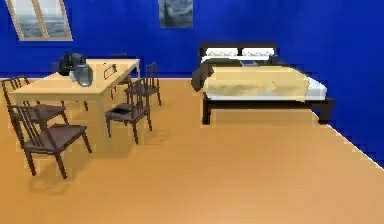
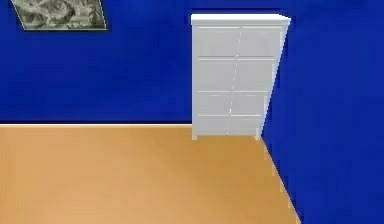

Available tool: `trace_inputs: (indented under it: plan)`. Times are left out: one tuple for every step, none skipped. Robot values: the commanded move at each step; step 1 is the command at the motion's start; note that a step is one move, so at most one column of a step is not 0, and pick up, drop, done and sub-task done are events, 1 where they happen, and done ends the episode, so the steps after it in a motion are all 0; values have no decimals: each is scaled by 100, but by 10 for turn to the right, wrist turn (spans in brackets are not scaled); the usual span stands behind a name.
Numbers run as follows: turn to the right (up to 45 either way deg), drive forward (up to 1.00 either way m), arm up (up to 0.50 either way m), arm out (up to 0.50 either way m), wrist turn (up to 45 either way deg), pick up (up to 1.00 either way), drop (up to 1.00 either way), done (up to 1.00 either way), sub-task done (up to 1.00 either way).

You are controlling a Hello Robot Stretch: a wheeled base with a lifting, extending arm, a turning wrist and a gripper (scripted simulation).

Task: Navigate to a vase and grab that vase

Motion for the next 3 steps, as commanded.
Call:
trace_inputs:
  plan:
    - [-210, 0, 0, 0, 0, 0, 0, 0, 0]
    - [0, 100, 0, 0, 0, 0, 0, 0, 0]
    - [0, 55, 0, 0, 0, 0, 0, 0, 0]
